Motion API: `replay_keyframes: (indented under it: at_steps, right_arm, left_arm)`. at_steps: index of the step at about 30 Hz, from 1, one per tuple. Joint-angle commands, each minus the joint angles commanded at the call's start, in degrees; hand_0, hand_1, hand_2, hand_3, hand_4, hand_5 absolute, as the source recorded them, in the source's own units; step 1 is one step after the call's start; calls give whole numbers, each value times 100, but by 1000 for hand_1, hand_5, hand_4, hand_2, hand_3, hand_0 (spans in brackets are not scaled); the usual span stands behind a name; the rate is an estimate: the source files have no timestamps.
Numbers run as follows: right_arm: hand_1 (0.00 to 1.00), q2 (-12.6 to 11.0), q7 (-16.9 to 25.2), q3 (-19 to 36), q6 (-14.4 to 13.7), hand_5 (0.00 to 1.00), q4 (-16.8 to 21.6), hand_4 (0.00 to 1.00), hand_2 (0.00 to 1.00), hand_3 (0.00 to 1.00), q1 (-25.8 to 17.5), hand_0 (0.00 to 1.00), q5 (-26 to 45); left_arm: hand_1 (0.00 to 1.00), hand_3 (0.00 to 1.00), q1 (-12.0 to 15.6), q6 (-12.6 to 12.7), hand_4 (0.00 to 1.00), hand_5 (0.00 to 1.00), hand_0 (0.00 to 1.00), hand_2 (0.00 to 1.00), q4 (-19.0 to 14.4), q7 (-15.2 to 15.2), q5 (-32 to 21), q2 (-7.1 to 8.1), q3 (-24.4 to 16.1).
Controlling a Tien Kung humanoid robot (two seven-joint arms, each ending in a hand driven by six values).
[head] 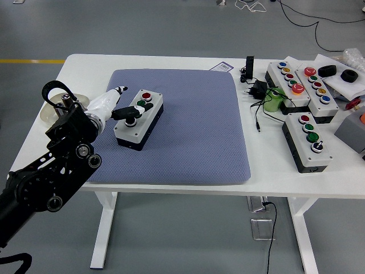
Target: Pick up the button,place it on the desk,press the button,press the button
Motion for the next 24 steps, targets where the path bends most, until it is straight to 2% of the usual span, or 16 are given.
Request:
replay_keyframes:
  at_steps: [5, 9, 11, 12, 17, 18, 23, 24]
  right_arm:
    - [582, -1, -6, 5, 2, 287, 0, 279, 625, 650, 12, 661, -15]
    - [582, -2, -7, -3, 4, 287, 0, 279, 624, 649, 14, 661, -18]
    - [582, -3, -10, 3, 5, 287, 0, 279, 624, 649, 15, 661, -29]
    - [582, -5, -10, 5, 6, 287, 0, 279, 624, 650, 16, 661, -37]
    - [582, -9, -8, 22, 4, 287, 0, 279, 624, 650, 10, 661, -53]
    - [581, -10, -8, 28, 3, 286, 0, 279, 623, 650, 9, 661, -59]
    - [581, -13, -9, 52, -1, 286, 0, 279, 623, 650, 6, 661, -87]
    - [582, -13, -8, 55, -1, 287, 0, 279, 623, 650, 6, 661, -90]
  left_arm:
    - [998, 998, -124, 258, 998, 837, 960, 998, 267, 0, 167, -95, 224]
    - [998, 998, -271, 422, 998, 836, 959, 998, 655, 0, 368, -259, 328]
    - [998, 998, -318, 432, 998, 836, 959, 998, 766, 0, 391, -295, 377]
    - [998, 998, -346, 448, 998, 803, 928, 998, 844, 0, 410, -319, 421]
    - [998, 998, -415, 495, 998, 803, 928, 998, 1072, 0, 457, -410, 568]
    - [998, 998, -431, 484, 998, 756, 886, 998, 1122, 0, 438, -429, 607]
    - [998, 998, -539, 513, 998, 756, 886, 998, 1453, 0, 532, -529, 751]
    - [989, 998, -567, 528, 998, 641, 833, 998, 1515, 0, 564, -536, 782]
